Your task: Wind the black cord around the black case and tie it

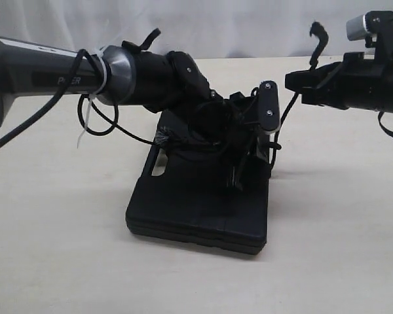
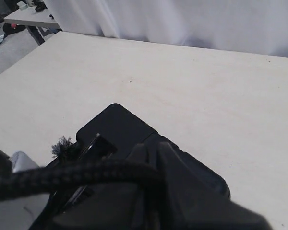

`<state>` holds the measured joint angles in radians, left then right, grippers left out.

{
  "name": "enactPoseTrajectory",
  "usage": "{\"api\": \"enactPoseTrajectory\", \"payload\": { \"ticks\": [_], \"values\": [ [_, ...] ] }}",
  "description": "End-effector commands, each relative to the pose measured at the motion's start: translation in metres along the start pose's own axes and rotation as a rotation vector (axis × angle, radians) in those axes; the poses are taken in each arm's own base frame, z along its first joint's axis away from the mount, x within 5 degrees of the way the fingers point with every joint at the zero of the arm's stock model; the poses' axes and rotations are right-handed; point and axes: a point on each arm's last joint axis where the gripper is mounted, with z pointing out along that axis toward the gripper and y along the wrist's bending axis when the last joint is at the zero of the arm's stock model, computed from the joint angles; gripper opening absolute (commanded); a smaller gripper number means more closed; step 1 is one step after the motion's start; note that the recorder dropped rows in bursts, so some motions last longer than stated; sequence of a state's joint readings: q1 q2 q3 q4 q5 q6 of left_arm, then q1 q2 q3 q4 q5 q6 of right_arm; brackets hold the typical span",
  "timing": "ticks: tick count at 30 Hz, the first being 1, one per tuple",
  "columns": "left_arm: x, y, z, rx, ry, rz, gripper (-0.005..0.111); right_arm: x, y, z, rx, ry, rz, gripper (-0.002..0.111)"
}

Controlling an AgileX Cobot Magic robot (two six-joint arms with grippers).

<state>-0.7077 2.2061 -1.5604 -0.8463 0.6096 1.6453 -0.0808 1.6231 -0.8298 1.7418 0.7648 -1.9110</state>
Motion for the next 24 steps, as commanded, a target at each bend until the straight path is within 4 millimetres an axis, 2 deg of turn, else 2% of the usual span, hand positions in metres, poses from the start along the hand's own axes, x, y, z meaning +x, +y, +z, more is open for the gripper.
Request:
{"api": "enactPoseTrajectory", "payload": {
  "ticks": [1,7,13,16,20,24],
  "values": [
    [0.004,-0.004,0.001,0.035,0.035,0.006,0.0,-0.004,0.001,-0.001,-0.011,-0.015,0.002,0.004],
    [0.002,-0.006,-0.002,0.066,0.04,0.006,0.0,-0.006,-0.01,-0.016,0.033,-0.042,0.062,0.004],
    [-0.023,0.0,-0.031,-0.001,-0.042,-0.008,0.0,-0.003,-0.012,-0.02,0.025,-0.05,0.081,0.004],
    [-0.029,0.008,-0.037,-0.096,-0.075,-0.036,0.0,-0.003,-0.011,-0.02,0.021,-0.05,0.08,0.004],
    [-0.022,0.019,-0.026,-0.219,-0.087,-0.118,0.0,-0.002,-0.01,-0.02,0.015,-0.05,0.082,0.004],
    [-0.01,0.012,-0.005,-0.15,-0.059,-0.122,0.0,-0.001,-0.008,-0.02,-0.005,-0.053,0.085,0.004]
  ]
}}
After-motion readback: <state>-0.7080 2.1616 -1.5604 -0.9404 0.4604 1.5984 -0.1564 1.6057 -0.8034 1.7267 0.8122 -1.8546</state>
